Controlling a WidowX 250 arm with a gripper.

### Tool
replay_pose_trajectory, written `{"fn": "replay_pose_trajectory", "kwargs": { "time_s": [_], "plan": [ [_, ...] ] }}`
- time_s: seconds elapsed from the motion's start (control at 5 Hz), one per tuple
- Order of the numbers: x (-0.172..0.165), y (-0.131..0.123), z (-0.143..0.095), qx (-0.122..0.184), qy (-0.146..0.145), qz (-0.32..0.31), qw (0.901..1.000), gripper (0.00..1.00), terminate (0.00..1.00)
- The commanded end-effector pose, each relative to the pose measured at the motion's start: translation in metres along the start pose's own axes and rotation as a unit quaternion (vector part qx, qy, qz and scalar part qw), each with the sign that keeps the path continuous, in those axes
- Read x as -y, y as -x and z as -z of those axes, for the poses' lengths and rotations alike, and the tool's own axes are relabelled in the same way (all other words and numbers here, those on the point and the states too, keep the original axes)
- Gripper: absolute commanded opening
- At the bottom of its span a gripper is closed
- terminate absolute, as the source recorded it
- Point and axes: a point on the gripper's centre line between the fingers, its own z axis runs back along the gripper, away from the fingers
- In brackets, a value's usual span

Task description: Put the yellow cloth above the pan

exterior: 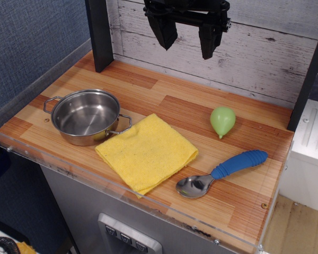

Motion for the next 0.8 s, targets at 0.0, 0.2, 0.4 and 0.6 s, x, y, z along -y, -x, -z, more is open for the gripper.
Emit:
{"fn": "replay_pose_trajectory", "kwargs": {
  "time_s": [0.0, 0.2, 0.4, 0.6],
  "plan": [
    [0.0, 0.0, 0.0, 0.0, 0.0, 0.0, 1.0, 1.0, 0.0],
    [0.002, 0.024, -0.005, -0.016, -0.004, 0.001, 0.9999, 1.0, 0.0],
    [0.003, 0.053, -0.009, -0.025, -0.008, 0.005, 0.9996, 1.0, 0.0],
    [0.008, 0.074, -0.01, -0.039, -0.016, 0.011, 0.9991, 1.0, 0.0]
  ]
}}
